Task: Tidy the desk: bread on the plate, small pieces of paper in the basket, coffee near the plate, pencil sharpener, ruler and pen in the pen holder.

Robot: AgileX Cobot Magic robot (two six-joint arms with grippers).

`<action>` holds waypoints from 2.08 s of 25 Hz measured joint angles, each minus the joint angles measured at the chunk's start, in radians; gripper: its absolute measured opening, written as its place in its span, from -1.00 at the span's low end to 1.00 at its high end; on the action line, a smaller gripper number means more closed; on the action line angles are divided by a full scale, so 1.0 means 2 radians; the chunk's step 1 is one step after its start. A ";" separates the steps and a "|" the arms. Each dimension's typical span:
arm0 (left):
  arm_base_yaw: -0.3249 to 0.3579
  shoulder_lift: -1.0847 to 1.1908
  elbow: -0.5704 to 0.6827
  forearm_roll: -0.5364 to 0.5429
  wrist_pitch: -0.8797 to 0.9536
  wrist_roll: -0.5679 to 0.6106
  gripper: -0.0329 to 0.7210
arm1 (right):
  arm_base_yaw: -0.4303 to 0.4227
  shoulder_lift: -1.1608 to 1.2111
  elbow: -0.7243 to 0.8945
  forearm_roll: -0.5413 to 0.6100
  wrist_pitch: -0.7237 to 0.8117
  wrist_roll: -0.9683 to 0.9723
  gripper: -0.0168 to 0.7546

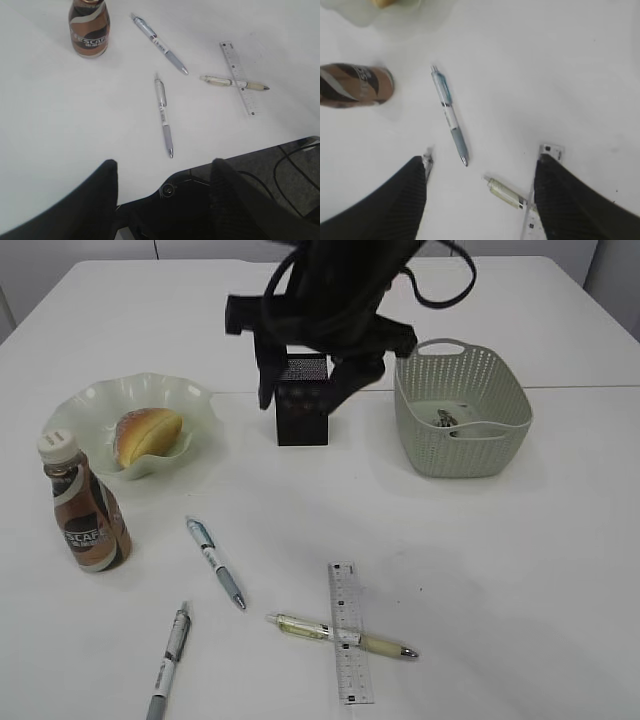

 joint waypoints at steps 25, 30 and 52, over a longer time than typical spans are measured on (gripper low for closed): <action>0.000 0.000 0.000 0.000 0.000 0.000 0.24 | 0.002 0.004 0.179 -0.007 -0.011 0.047 0.33; 0.000 0.000 0.000 -0.001 0.000 0.000 0.24 | 0.002 0.031 0.179 -0.005 -0.012 0.047 0.33; 0.000 0.000 0.000 -0.036 0.000 0.000 0.24 | 0.002 0.087 0.179 0.015 -0.028 0.026 0.33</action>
